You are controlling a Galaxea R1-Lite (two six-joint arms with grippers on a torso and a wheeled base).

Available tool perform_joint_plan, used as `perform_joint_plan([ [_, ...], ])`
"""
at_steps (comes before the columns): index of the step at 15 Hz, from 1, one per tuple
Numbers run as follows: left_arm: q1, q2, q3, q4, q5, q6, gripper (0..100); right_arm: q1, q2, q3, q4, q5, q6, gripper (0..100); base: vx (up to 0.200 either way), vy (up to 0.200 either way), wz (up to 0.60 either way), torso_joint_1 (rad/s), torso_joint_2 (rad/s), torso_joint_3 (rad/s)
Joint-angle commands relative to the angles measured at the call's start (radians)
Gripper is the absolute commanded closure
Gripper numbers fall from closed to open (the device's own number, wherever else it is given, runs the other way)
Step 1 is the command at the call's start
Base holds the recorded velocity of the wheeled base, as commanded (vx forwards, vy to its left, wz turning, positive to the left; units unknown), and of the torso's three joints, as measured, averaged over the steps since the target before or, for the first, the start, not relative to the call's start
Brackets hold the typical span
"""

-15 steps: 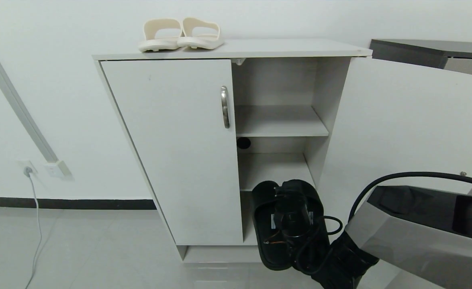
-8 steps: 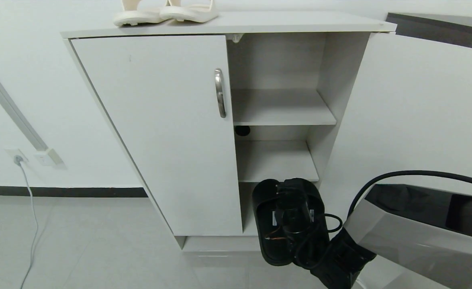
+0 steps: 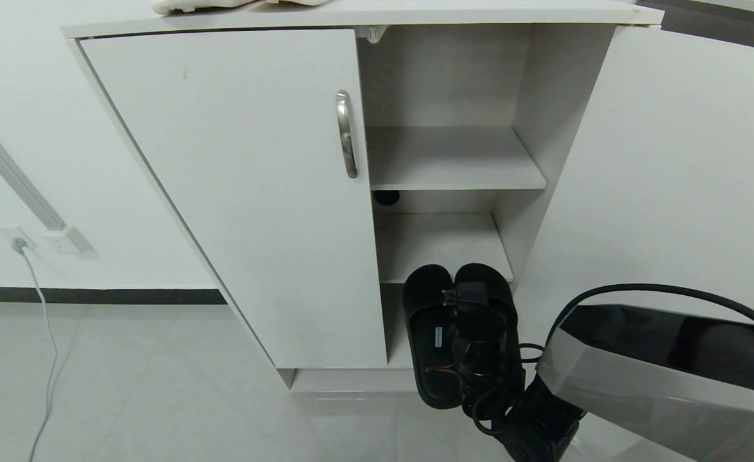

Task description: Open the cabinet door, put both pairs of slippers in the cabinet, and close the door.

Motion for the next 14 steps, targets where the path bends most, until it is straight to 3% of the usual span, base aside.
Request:
perform_joint_plan([
  [1, -0.001, 0.001, 0.0, 0.0, 0.0, -0.001, 100, -0.01, 0.048, -0.001, -0.017, 0.002, -0.009, 100, 0.0, 0.0, 0.0, 0.0, 0.0, 0.0],
  [8, -0.001, 0.001, 0.0, 0.0, 0.002, -0.001, 100, -0.013, 0.048, -0.004, -0.02, 0.002, -0.009, 100, 0.0, 0.0, 0.0, 0.0, 0.0, 0.0],
  [14, 0.001, 0.001, 0.0, 0.0, 0.0, -0.001, 100, -0.021, 0.03, -0.006, -0.02, 0.002, -0.009, 100, 0.2, 0.0, 0.0, 0.003, 0.0, 0.002],
])
